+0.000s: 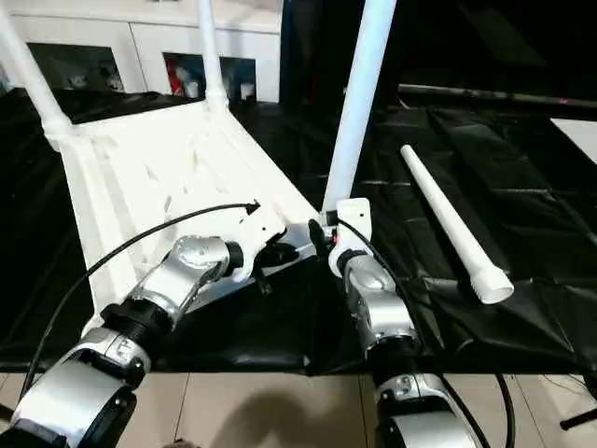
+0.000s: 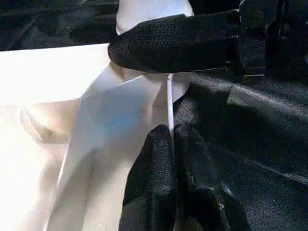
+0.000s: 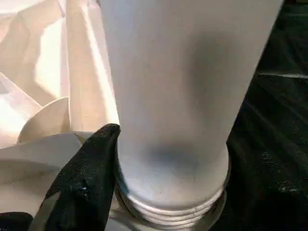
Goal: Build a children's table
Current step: Rotate leg to tighten
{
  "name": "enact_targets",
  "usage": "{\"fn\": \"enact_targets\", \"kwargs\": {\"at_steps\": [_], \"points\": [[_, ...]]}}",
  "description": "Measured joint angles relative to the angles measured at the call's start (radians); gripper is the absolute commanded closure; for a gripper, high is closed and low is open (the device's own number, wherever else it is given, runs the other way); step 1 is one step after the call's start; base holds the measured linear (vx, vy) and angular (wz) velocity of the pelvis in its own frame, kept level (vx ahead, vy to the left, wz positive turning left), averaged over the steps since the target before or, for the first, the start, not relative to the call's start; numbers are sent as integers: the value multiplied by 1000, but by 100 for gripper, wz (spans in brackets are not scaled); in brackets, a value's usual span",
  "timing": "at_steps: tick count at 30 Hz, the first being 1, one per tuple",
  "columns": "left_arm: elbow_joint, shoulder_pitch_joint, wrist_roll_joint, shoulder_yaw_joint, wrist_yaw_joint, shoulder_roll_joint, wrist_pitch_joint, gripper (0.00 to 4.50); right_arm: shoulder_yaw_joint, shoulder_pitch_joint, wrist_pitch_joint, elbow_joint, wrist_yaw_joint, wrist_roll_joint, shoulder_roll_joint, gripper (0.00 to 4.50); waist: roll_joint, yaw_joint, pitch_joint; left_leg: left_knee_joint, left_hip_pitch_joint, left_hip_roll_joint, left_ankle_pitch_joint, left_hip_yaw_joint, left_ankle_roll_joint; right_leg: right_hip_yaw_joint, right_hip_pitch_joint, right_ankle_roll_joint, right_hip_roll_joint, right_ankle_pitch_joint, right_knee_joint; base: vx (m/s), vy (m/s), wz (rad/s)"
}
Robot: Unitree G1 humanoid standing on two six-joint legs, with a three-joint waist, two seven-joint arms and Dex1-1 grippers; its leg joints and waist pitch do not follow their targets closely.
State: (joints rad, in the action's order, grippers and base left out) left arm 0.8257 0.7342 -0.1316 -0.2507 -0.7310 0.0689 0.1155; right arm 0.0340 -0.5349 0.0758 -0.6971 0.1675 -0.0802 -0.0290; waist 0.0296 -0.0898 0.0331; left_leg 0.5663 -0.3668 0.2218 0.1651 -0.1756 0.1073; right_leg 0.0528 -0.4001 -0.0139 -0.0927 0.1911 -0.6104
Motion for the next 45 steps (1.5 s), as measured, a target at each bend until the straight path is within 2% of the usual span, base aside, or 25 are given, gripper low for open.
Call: {"fn": "enact_targets", "kwargs": {"at_steps": [2, 4, 7, 10, 14, 17, 21, 26, 32, 38, 43, 45], "points": [[0, -1, 3, 3, -18, 11, -6, 450, -2, 6, -1, 6, 63, -8, -13, 106, 0, 3, 0, 0, 0, 0, 0, 0, 0, 0, 0, 0, 0, 0, 0, 0, 0, 0], [-7, -6, 14, 5, -43, 25, -8, 450, -10, 14, 3, 16, 127, -14, -35, 77, 0, 3, 0, -1, 0, 0, 0, 0, 0, 0, -1, 0, 1, 0, 0, 0, 0, 0], [-34, -27, 25, 9, -106, 71, -21, 450, -54, 40, 23, 61, 259, -24, -96, 64, 0, 7, 0, -3, 0, 1, 0, 0, 0, 0, -1, 0, 2, 0, 0, 0, 0, 0], [-69, -62, 54, 11, -216, 131, -53, 450, -121, 78, 35, 122, 426, -28, -173, 64, 0, 10, 0, -5, 0, 1, 0, 0, 0, 0, 0, 0, 2, 0, -1, 0, 0, 0], [-126, -107, 91, 12, -365, 205, -77, 450, -161, 101, 45, 176, 586, -36, -230, 64, 0, 12, 1, -5, 0, 1, 0, 0, 0, 0, -1, 0, 2, 0, -1, 0, 0, 0], [-157, -128, 110, 12, -447, 238, -81, 450, -165, 102, 46, 189, 658, -47, -246, 64, 0, 10, 1, -3, 1, 2, 0, 0, 0, 0, -2, 0, 2, 0, -1, 0, 0, 0], [-169, -136, 120, 12, -476, 251, -81, 450, -171, 99, 46, 198, 700, -68, -257, 64, 1, 9, 1, -3, 0, 1, 0, -1, 0, -2, -3, 0, 1, 0, 0, 0, 0, 0], [-194, -154, 135, 12, -501, 275, -80, 450, -188, 97, 45, 206, 756, -72, -266, 116, 2, 8, 2, -3, 0, 1, 0, -2, 0, -2, -3, 0, 2, 1, 0, 0, 0, 0], [-202, -159, 136, 12, -508, 280, -79, 450, -197, 97, 45, 206, 774, -73, -266, 159, 4, 8, 3, -3, 1, 1, 0, -3, 0, -4, -3, 0, 2, 1, -1, 0, 0, 0], [-199, -160, 135, 12, -484, 275, -80, 450, -190, 101, 52, 205, 731, -75, -249, 175, 4, 10, 2, -3, 1, 1, 0, -5, 0, -6, -3, 0, 2, 1, -1, 0, 0, 0], [-154, -129, 101, 13, -373, 222, -81, 450, -131, 102, 62, 178, 563, -69, -185, 175, 4, 14, 2, -3, 2, 1, 0, -6, 0, -7, -3, -1, 2, 1, -2, 0, 0, 0], [-101, -91, 64, 14, -268, 162, -74, 450, -81, 86, 69, 141, 401, -57, -119, 175, 4, 15, 2, -2, 3, 1, 0, -6, 0, -8, -2, -4, 2, 1, -2, 0, 0, 0]]}}
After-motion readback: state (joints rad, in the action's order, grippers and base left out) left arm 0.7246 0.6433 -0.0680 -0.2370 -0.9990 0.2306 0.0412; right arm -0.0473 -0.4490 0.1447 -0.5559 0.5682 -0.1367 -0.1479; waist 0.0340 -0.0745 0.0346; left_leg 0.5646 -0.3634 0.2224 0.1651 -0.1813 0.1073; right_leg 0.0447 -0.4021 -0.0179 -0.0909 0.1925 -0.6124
